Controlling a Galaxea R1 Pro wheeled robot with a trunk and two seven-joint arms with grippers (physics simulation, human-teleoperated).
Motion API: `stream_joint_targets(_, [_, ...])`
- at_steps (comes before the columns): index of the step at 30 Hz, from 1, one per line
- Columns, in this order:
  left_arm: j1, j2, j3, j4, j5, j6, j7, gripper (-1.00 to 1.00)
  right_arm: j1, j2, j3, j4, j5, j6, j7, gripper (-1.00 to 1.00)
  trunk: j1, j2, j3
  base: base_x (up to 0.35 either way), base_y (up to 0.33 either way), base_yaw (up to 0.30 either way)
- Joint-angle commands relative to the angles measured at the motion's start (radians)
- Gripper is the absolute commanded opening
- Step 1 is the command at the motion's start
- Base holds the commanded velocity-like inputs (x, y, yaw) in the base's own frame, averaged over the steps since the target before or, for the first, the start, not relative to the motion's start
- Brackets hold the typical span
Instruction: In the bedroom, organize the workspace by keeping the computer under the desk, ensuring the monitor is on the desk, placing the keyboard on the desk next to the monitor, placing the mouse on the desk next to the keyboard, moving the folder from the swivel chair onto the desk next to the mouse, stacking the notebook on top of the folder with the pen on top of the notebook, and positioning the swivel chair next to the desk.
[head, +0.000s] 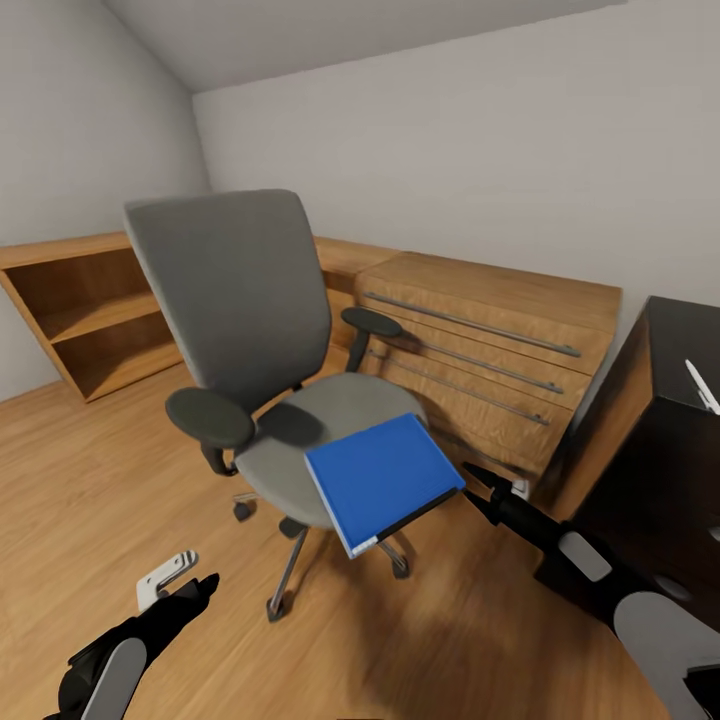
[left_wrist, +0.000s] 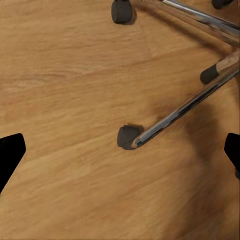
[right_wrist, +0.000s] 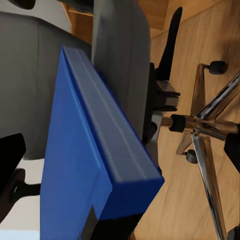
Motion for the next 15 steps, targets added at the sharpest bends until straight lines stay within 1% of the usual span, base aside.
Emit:
stream_joint_targets(1, [-0.001, 0.0, 0.0, -0.001, 0.011, 0.003, 0.009, 1.0, -0.001, -0.001, 0.005, 0.0, -0.01, 0.007, 0.001, 1.0, 0.0, 0.0, -0.001, 0.097, 0.063, 0.0])
stream_joint_targets(12, [-0.001, 0.001, 0.0, -0.001, 0.011, 0.003, 0.009, 1.0, -0.001, 0.002, 0.008, 0.016, -0.008, 0.007, 0.001, 1.0, 0.0, 0.0, -0.001, 0.016, 0.014, 0.0])
stream_joint_targets(15, [-0.001, 0.001, 0.0, -0.002, 0.011, 0.003, 0.009, 1.0, -0.001, 0.002, 0.008, 0.019, -0.008, 0.007, 0.001, 1.0, 0.0, 0.0, -0.001, 0.028, 0.126, 0.0])
